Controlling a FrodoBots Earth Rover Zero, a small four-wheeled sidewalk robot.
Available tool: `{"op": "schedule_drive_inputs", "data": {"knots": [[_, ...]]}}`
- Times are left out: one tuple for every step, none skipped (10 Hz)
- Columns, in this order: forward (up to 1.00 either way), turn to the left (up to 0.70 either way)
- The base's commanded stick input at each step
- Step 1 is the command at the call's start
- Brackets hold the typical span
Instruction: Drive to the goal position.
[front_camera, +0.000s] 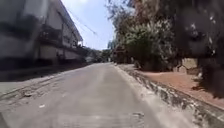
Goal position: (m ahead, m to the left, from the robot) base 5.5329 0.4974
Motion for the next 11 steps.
{"op": "schedule_drive_inputs", "data": {"knots": [[1.0,0.13],[1.0,0.06],[1.0,0.03],[1.0,0.05],[1.0,0.07],[1.0,0.09],[1.0,0.11],[1.0,0.08],[1.0,0.02],[1.0,0.02],[1.0,0.02]]}}
